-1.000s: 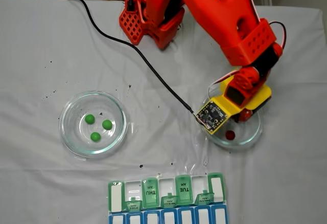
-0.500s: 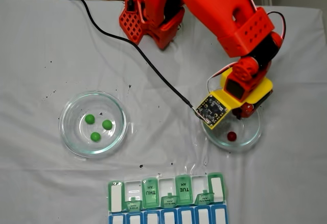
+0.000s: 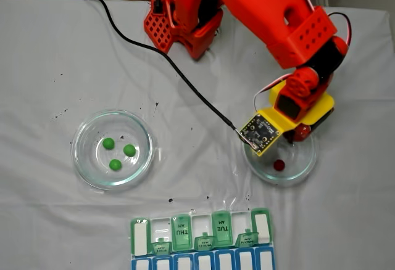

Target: Sort medicines into box.

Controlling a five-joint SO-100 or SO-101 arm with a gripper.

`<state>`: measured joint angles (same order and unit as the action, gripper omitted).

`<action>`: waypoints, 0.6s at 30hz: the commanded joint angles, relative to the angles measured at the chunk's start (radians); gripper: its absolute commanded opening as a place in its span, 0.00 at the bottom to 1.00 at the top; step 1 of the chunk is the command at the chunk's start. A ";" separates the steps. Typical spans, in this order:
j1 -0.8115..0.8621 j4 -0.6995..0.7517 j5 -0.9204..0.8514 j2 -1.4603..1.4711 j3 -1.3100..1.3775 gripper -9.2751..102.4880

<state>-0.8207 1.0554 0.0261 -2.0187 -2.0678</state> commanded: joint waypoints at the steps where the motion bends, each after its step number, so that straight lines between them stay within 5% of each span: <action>1: 0.021 0.018 -0.006 -0.023 0.126 0.08; 18: 0.117 0.199 -0.044 -0.008 0.394 0.08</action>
<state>-0.7225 1.2425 -0.0031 -1.9773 -1.8116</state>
